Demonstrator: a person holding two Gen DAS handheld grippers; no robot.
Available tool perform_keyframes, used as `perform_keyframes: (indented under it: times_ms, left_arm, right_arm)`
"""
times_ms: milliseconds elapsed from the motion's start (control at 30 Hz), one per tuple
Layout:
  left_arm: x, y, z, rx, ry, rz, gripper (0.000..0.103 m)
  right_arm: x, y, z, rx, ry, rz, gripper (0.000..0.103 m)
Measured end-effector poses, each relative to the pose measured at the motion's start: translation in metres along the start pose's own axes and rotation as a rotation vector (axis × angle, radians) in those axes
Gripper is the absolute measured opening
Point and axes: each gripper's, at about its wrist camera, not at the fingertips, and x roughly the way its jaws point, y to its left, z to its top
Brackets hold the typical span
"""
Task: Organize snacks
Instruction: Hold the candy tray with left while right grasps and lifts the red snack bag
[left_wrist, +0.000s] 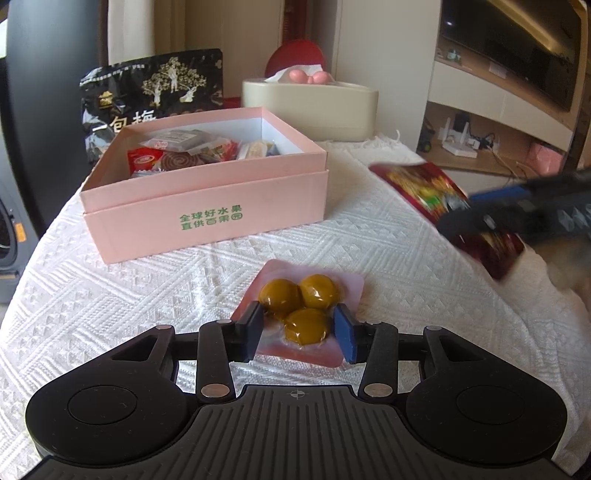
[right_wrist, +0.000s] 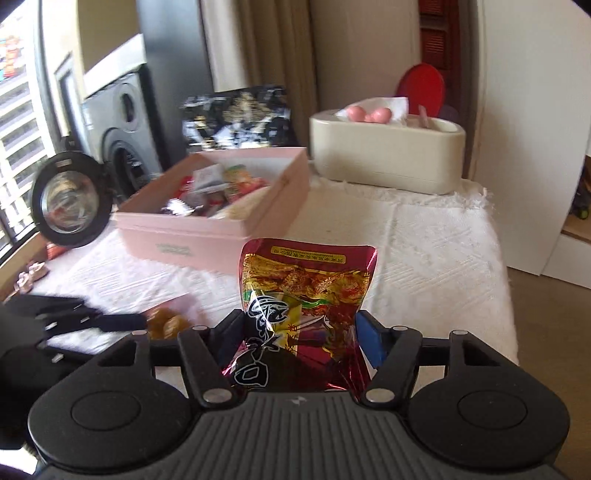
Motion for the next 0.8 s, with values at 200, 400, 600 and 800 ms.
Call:
perform_keyframes:
  times_ms: [200, 400, 600, 800]
  left_arm:
    - [-0.006, -0.005, -0.004, 0.013, -0.017, 0.006, 0.034]
    - [-0.015, -0.011, -0.01, 0.049, -0.006, -0.008, 0.034]
    - [-0.031, -0.009, -0.013, 0.051, -0.016, -0.004, 0.034]
    - [-0.038, -0.004, -0.016, 0.026, -0.014, 0.005, 0.034]
  right_arm:
    - [-0.014, 0.025, -0.03, -0.077, 0.031, 0.006, 0.066]
    - [-0.01, 0.027, -0.043, -0.072, 0.047, -0.015, 0.067]
    - [-0.006, 0.03, -0.053, -0.079, 0.073, -0.025, 0.078]
    - [-0.006, 0.029, -0.055, -0.033, 0.049, -0.049, 0.081]
